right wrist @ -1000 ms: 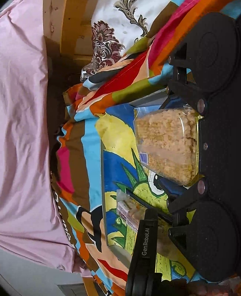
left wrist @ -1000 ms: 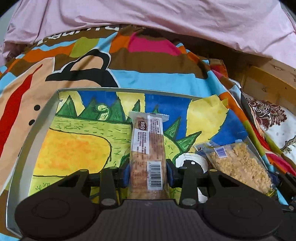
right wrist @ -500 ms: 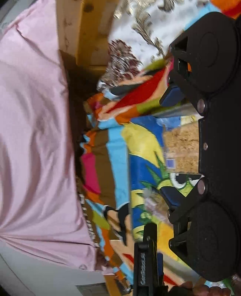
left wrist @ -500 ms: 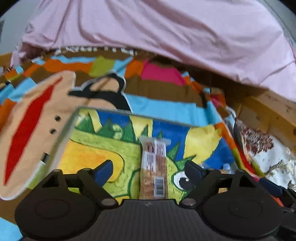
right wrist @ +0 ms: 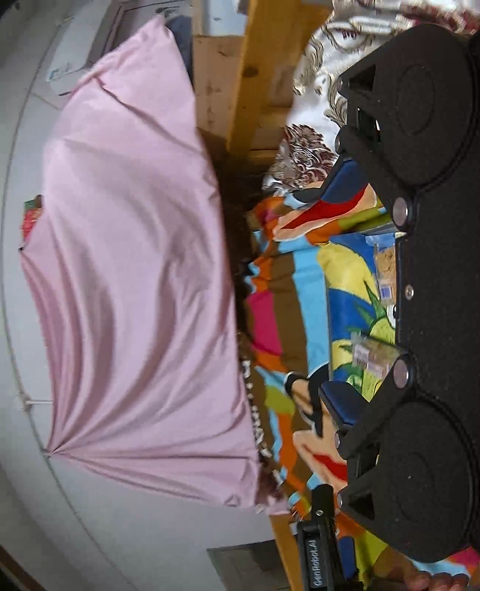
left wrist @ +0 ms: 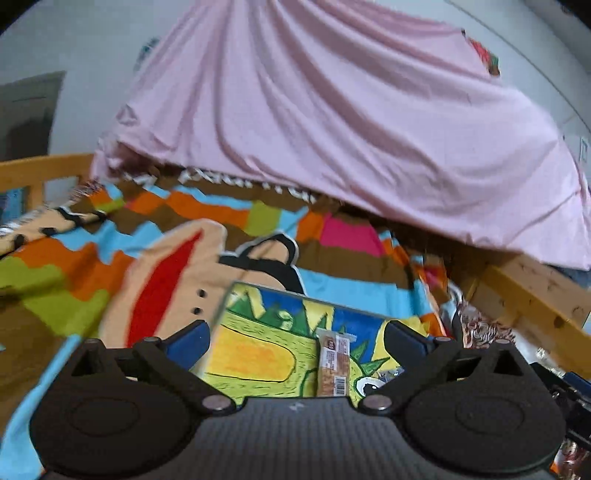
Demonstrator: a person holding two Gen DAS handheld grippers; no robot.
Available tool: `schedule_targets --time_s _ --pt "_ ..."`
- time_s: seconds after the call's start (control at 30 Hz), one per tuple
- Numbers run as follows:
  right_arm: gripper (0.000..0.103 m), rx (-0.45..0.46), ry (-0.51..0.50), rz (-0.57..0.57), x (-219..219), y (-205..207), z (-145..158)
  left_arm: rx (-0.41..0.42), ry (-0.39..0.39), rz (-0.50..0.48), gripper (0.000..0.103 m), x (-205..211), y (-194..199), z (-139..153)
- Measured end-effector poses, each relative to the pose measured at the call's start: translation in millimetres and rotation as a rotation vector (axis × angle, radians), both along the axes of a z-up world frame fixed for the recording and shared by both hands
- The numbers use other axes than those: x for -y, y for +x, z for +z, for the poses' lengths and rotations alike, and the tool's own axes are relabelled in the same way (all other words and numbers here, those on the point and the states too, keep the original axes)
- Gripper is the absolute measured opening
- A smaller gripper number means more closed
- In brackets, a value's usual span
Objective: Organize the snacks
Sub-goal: 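Open both grippers and lift them away from the tray, then move both grippers back over the loose snack packets beside the tray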
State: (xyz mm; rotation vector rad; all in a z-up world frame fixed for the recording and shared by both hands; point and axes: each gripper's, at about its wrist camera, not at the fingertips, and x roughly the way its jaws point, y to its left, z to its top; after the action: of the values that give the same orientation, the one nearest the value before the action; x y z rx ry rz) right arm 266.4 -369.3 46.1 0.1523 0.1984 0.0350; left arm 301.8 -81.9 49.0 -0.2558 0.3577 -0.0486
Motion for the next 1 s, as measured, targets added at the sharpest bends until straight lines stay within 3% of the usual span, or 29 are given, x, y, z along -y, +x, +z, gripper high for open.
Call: schedule_targets --time_s 0.33,0.5,0.63,1.0 --pt "0.102 0.029 -0.051 0.012 -18 -96 10 0.048 0.061 -0.004 0.102 -21 -89 8" --pt "0.102 0.012 -0.090 0.022 -32 -130 0 0.008 0.087 -0.038 0.102 -29 -123 -4" --pt "0.102 -0.016 -0.096 -0.003 -43 -149 -9 0.022 0.095 -0.050 0.103 -39 -151 -17" --pt "0.102 -0.098 -0.137 -0.018 -65 -175 -33 -0.014 0.142 -0.065 0.103 -57 -171 -42"
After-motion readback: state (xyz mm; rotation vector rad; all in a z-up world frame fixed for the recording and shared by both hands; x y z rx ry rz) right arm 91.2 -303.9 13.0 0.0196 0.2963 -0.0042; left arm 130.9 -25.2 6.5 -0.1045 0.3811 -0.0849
